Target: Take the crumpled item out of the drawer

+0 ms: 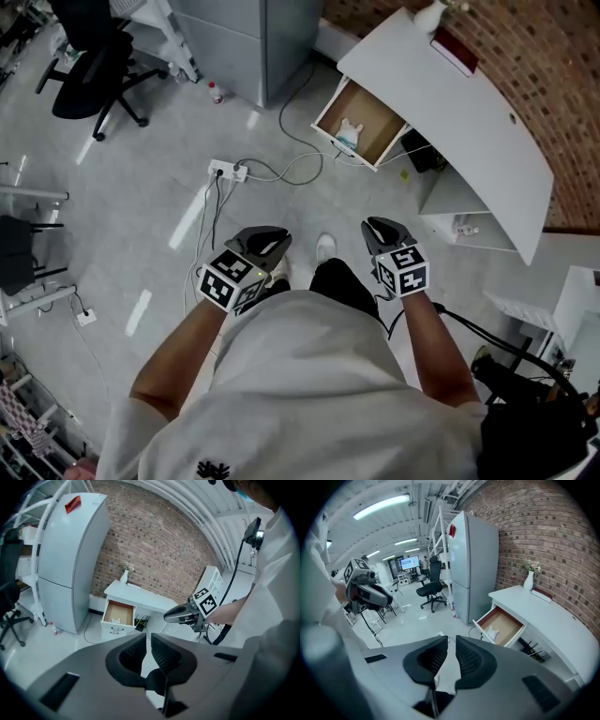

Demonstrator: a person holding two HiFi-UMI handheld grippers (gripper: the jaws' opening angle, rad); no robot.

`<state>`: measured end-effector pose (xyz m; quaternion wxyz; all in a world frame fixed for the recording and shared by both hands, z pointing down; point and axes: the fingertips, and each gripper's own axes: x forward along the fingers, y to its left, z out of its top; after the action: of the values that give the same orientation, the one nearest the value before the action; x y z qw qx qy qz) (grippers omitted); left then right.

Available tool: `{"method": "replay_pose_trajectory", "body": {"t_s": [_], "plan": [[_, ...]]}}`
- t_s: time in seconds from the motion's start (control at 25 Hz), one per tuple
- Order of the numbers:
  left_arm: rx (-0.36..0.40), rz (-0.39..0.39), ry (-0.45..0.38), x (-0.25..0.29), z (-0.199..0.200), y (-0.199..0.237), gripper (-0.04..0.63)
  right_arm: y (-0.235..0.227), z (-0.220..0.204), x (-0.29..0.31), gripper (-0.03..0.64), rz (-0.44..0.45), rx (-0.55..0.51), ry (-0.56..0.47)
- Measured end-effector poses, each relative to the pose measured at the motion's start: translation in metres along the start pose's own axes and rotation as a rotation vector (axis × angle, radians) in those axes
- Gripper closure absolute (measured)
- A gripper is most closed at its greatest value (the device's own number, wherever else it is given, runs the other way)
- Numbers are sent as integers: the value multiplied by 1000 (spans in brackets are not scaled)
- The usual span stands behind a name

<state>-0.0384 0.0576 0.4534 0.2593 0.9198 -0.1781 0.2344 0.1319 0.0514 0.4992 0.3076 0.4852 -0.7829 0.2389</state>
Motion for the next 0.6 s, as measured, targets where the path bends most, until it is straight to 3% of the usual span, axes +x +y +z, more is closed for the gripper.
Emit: {"method": "replay_pose_trajectory", "body": {"t_s": [0.2,0.6], "plan": [[-42,34,-4,12,21,42,568,-51,20,60,541,6,-12,51],[-166,173,-9,84,107,132,568,-217,52,216,544,-4,-218,163]]}}
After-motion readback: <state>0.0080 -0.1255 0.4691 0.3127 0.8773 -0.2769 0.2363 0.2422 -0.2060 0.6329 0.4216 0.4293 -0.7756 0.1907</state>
